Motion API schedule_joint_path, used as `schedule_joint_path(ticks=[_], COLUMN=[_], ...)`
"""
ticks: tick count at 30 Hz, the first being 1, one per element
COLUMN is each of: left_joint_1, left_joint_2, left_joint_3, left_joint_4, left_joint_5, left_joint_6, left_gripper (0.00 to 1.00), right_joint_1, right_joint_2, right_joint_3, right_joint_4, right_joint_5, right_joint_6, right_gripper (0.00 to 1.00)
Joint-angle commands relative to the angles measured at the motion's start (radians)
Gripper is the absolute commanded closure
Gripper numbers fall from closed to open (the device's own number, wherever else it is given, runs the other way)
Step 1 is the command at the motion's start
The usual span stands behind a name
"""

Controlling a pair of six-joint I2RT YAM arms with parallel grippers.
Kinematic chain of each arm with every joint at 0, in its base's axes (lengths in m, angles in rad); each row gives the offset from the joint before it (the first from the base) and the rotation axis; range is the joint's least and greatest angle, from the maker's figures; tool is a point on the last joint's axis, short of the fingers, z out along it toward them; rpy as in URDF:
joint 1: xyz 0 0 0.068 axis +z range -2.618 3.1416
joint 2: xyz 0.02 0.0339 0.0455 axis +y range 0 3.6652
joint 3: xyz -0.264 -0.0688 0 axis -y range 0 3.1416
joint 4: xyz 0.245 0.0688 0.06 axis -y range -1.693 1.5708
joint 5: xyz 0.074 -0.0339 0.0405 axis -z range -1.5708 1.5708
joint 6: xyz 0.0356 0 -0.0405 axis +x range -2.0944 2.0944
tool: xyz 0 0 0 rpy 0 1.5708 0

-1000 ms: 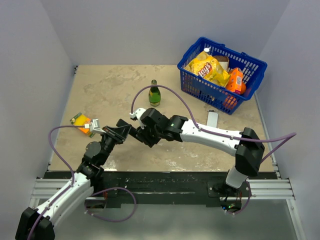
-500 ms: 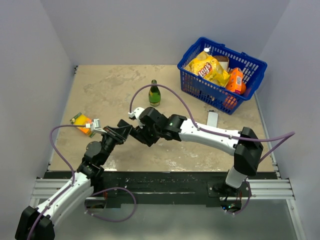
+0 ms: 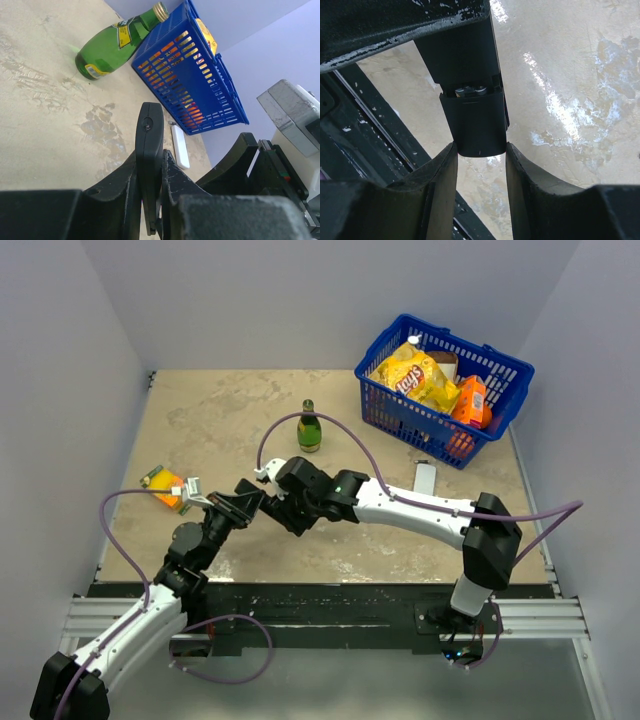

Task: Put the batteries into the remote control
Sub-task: Load the battery cover into the remote control.

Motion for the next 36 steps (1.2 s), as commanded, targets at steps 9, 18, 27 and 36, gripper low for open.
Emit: schedule_joint_path(ticks=[9, 18, 27, 36], left_joint_1=[0.001, 0.001, 0.001, 0.001], left_joint_2=[0.023, 0.022, 0.046, 0.046], left_joint_3=[0.053, 0.055, 0.088, 0.131], left_joint_4=[0.081, 0.081, 0.049, -0.038], left_joint_5=[0.043, 0.045, 0.051, 0.075], left_joint_6=[0.012, 0.014, -0.051, -0.037], left_gripper=[1.00, 1.00, 1.00, 1.00], right_joint_1=[0.007, 0.007, 0.018, 0.019], right_joint_2=[-0.004, 0.002, 0.019, 0.010], right_joint_3=[0.077, 0.103, 0.118, 0.137], right_joint_4=[-0.034, -0.055, -0.058, -0.083], right_joint_5=[0.008, 0.025, 0.051, 0.065], right_joint_6=[-0.018, -0.020, -0.023, -0.023], right_gripper=[0.77, 0.77, 0.77, 0.76])
